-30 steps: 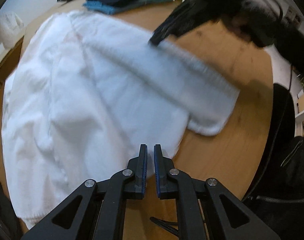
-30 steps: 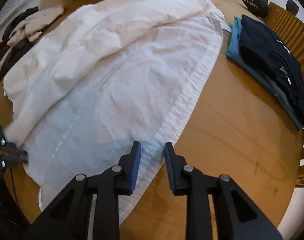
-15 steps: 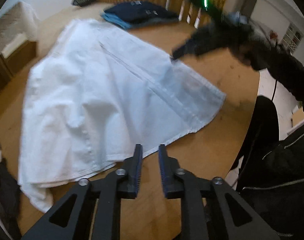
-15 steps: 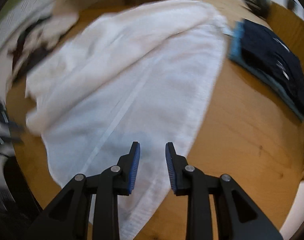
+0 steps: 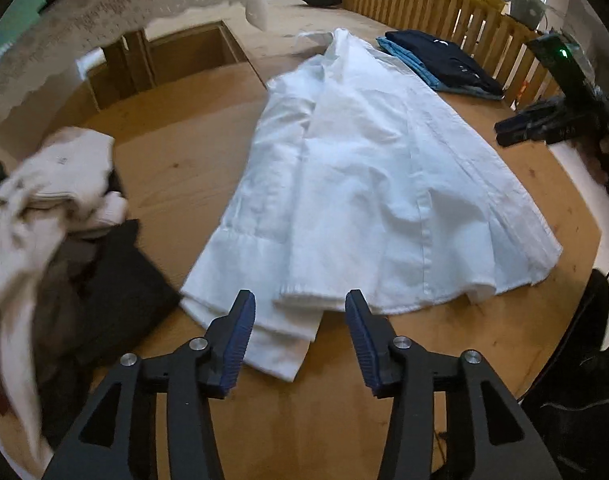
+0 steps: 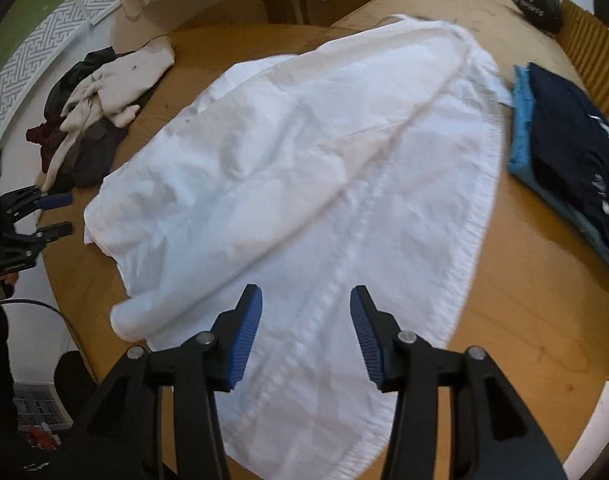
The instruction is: Fold clothes
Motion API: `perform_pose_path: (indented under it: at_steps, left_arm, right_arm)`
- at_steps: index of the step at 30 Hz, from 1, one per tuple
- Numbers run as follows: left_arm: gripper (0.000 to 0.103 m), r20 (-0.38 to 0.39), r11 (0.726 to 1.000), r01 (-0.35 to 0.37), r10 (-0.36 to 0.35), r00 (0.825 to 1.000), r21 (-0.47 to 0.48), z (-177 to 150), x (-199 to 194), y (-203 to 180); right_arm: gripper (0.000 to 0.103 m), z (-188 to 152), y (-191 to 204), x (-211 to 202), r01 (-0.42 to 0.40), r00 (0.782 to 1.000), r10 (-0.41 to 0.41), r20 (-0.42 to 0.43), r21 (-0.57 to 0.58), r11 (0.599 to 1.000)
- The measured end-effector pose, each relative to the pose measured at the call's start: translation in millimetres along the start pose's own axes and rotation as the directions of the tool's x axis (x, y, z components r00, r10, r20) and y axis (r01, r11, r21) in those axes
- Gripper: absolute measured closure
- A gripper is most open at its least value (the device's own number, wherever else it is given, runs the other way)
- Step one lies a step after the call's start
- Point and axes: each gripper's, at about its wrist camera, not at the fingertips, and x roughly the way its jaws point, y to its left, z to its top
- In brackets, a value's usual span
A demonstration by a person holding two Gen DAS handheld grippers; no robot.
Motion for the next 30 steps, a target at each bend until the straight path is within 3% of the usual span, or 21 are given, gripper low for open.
perform_pose_path:
  at_steps: [8,11,13,15,18,22,24,27,30]
  left_arm:
    - [0.056,-0.032,0.999,0.039,-0.04,0.999,-0.032,2.7,29.2,13.3]
    - [0.059,-0.024,1.0,0.02,-0.02,1.0,-0.013,2.0,32.0,7.7]
    - [0.066,-0.012,1.0,-0.003,0.003,1.0,0.023,0.0,33.2,0.0]
    - [0.083,0.003,0.998,-0.019,0.019,1.0,0.06,-2.7,33.0,-8.1]
    - [0.089,0.035,0.99,-0.078,0.074,0.997,0.121,-6.6,30.5,-20.3]
    - [0.095,0.07,0.983,-0.105,0.095,0.993,0.148,-8.6,24.4,-30.3]
    - [0.097,0.088,0.985,-0.087,0.074,0.993,0.15,-7.3,18.0,-34.2]
    - [0.098,0.132,0.989,-0.031,0.012,0.991,0.144,-2.2,5.2,-39.8]
    - [0.098,0.202,0.984,0.038,-0.074,0.977,0.177,1.2,-8.1,-60.2]
  right_arm:
    - [0.057,-8.5,19.6,14.0,-0.008,0.999,0.008,-0.047,-0.005,1.0]
    - [0.057,-5.7,21.2,17.7,-0.029,0.998,0.029,-0.05,0.01,1.0]
    - [0.057,-3.1,21.8,19.3,-0.064,0.996,0.066,-0.051,0.039,0.997]
    - [0.057,1.4,22.8,20.8,-0.118,0.991,0.122,-0.053,0.078,0.99]
    - [0.057,14.1,36.1,21.4,-0.196,0.978,0.202,-0.052,0.101,0.975]
    - [0.057,34.2,71.1,22.0,-0.228,0.972,0.229,-0.043,0.034,0.973]
    - [0.057,43.6,84.9,20.6,-0.22,0.975,0.22,-0.033,-0.006,0.975]
    - [0.057,62.5,73.6,16.4,-0.206,0.978,0.207,-0.026,0.028,0.978]
    - [0.057,81.8,59.6,12.1,-0.192,0.981,0.193,-0.019,0.07,0.979]
